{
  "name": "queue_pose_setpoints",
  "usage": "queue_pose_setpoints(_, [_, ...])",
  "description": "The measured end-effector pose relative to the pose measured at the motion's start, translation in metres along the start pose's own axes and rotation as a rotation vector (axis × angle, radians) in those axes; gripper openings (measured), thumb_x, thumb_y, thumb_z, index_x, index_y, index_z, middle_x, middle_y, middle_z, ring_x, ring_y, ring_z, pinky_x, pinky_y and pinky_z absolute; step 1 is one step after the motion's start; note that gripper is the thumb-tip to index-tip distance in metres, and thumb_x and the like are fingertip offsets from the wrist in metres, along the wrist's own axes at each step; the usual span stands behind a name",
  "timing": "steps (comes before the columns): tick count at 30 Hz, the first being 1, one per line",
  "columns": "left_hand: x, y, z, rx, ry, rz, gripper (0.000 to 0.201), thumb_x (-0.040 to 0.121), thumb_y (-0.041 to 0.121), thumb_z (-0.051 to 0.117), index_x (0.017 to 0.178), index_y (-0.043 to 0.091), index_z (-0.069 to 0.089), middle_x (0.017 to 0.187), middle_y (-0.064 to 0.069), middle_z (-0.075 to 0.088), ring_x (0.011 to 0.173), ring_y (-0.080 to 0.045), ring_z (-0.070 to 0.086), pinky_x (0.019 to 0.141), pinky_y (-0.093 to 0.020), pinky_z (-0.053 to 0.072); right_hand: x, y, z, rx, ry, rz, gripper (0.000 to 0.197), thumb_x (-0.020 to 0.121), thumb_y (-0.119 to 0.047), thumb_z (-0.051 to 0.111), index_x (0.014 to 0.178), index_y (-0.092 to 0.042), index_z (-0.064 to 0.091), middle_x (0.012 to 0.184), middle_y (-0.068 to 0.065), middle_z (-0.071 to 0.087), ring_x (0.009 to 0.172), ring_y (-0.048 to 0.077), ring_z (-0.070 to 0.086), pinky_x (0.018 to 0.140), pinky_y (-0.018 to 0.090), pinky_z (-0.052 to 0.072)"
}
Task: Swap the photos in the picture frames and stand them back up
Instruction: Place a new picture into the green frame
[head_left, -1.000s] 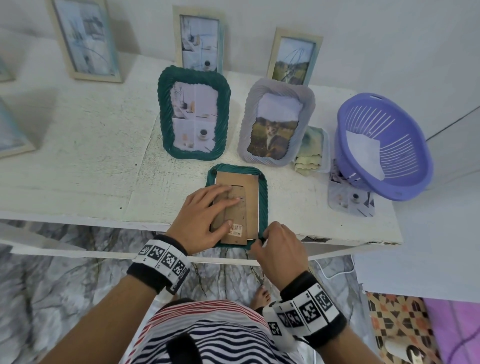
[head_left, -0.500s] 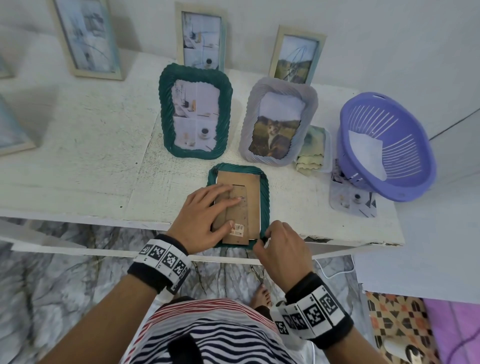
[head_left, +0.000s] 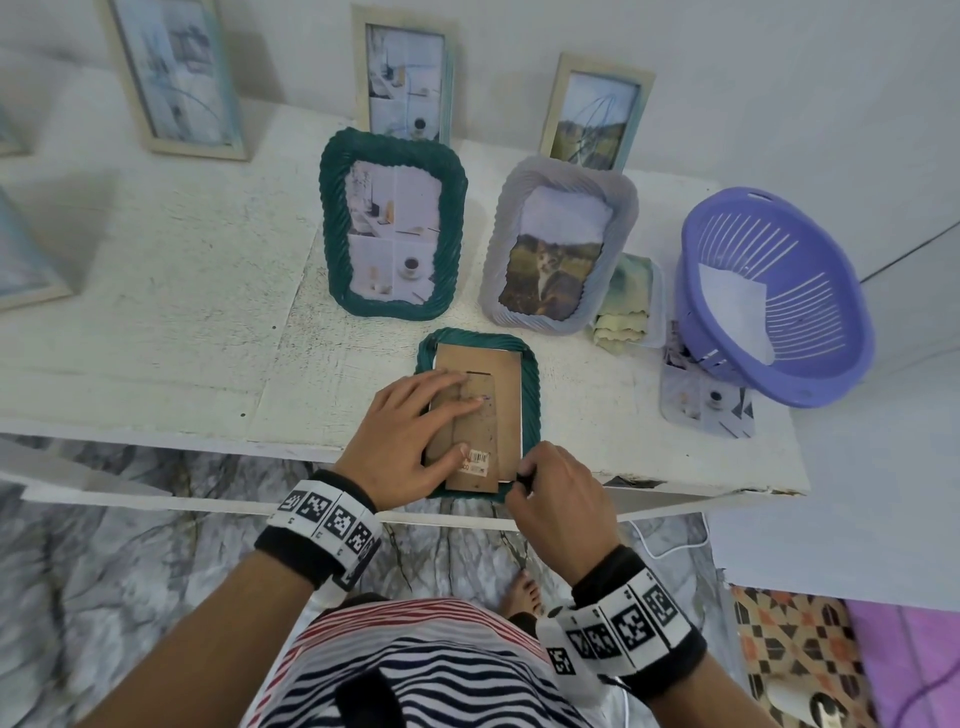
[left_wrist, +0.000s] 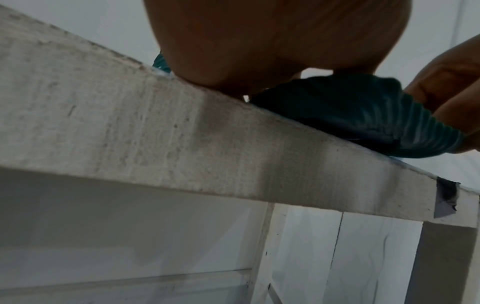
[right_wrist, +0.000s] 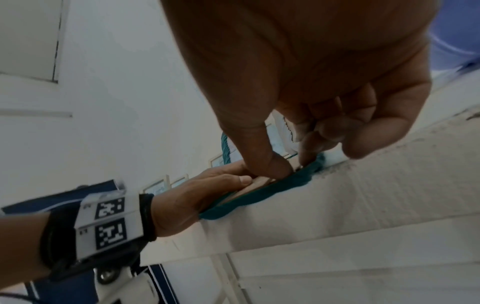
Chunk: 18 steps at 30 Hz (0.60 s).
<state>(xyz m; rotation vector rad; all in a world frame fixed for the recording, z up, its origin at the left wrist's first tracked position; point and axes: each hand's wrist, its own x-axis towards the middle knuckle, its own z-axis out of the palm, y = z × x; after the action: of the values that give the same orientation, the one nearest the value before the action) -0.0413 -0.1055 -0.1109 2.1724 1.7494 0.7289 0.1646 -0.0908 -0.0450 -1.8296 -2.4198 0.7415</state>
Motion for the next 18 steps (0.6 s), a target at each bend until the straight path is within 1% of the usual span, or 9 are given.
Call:
queue_pose_setpoints(3, [0.0,0.0,0.001,-0.003,0.001,0.003,0.048,0.092,0.047,0.052,0.137,0.031,0.052,0.15,0.008,0.039,0.141,-0.016,0.031,0.111,-0.042,0.029,-0.003,0.004,-0.001,-0.017,0.037,0.023,0.014,0.09,-0.033,0.053,0.091,-0.019,0.053,0.091,-0.006,0.056,0.079,0.015,0.054,0.066,0.032,0.046])
queue_pose_setpoints(7, [0.0,0.0,0.0,-0.006,-0.002,0.004,0.048,0.092,0.047,0.051,0.137,0.031,0.052,0.151,0.009,0.038,0.141,-0.016,0.03,0.112,-0.04,0.027,-0.005,0.007,0.002,-0.004,0.054,-0.011,0.012,0.093,-0.03,0.053,0.088,-0.019,0.056,0.09,-0.005,0.058,0.081,0.015,0.054,0.067,0.031,0.045])
queue_pose_setpoints(14, [0.0,0.0,-0.001,0.0,-0.014,0.001,0.049,0.092,0.048,0.049,0.137,0.031,0.052,0.151,0.008,0.038,0.141,-0.016,0.03,0.111,-0.042,0.028,-0.006,0.013,0.007,0.008,0.111,-0.114,0.01,0.092,-0.026,0.057,0.086,-0.018,0.057,0.084,-0.004,0.058,0.075,0.015,0.053,0.065,0.033,0.047])
queue_pose_setpoints(18, [0.0,0.0,-0.002,-0.005,-0.023,-0.003,0.049,0.092,0.048,0.049,0.138,0.032,0.051,0.151,0.009,0.038,0.141,-0.016,0.03,0.111,-0.043,0.029,-0.006,0.015,0.007,-0.012,0.106,-0.114,0.011,0.091,-0.029,0.056,0.086,-0.02,0.056,0.084,-0.005,0.055,0.076,0.015,0.052,0.063,0.034,0.049])
